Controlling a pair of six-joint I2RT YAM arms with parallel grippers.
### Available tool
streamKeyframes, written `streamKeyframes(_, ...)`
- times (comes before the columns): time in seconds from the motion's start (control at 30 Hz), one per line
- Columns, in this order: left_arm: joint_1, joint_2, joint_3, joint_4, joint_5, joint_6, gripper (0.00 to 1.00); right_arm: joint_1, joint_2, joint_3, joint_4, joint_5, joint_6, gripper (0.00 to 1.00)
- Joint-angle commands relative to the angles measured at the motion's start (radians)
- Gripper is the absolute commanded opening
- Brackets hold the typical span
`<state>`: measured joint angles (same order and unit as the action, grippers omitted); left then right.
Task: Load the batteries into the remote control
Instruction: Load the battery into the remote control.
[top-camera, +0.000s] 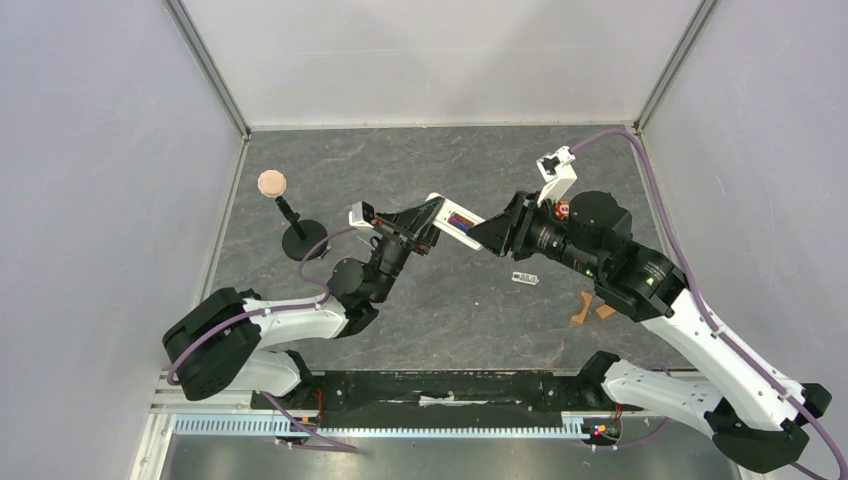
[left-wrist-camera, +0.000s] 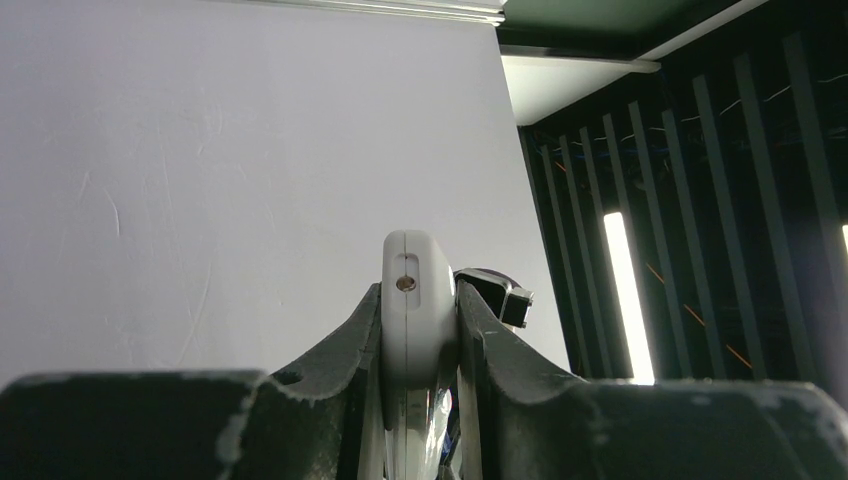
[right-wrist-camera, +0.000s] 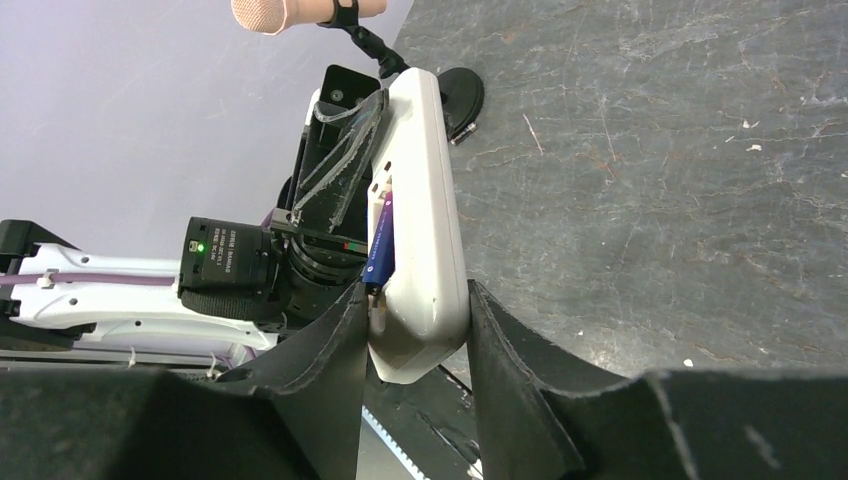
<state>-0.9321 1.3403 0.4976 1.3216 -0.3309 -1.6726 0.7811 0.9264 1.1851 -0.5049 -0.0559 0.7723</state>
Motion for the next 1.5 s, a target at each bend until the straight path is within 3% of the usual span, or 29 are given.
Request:
streamKeyframes(0.0, -0.037, 0.002, 0.059, 0.093, 0.025, 0.047, 0.02, 0.002, 0.006, -0.017, 0.025, -0.014, 0.004, 0.34)
streamKeyframes(0.57, -0.074, -0.002, 0.102, 0.228, 0.224, 0.445, 0.02, -0.003, 0.020, -0.044, -0.023, -0.019, 0.080, 0.16)
streamKeyframes(0.73, -0.076, 0.000, 0.121, 0.230, 0.287, 0.497, 0.02, -0.011, 0.026, -0.060, -0.030, -0.023, 0.109, 0.14)
streamKeyframes(1.0, -0.076, -0.004, 0.102, 0.228, 0.275, 0.509, 0.02, -0.019, 0.045, -0.050, -0.107, 0.035, 0.137, 0.09)
streamKeyframes(1.07, -0.075, -0.009, 0.095, 0.225, 0.268, 0.515, 0.02, -0.020, 0.047, -0.048, -0.108, 0.034, 0.138, 0.13)
streamKeyframes(1.47, -0.076, -0.116, 0.037, 0.056, 0.245, 0.630, 0.02, -0.021, -0.004, -0.027, -0.019, -0.040, 0.037, 0.62)
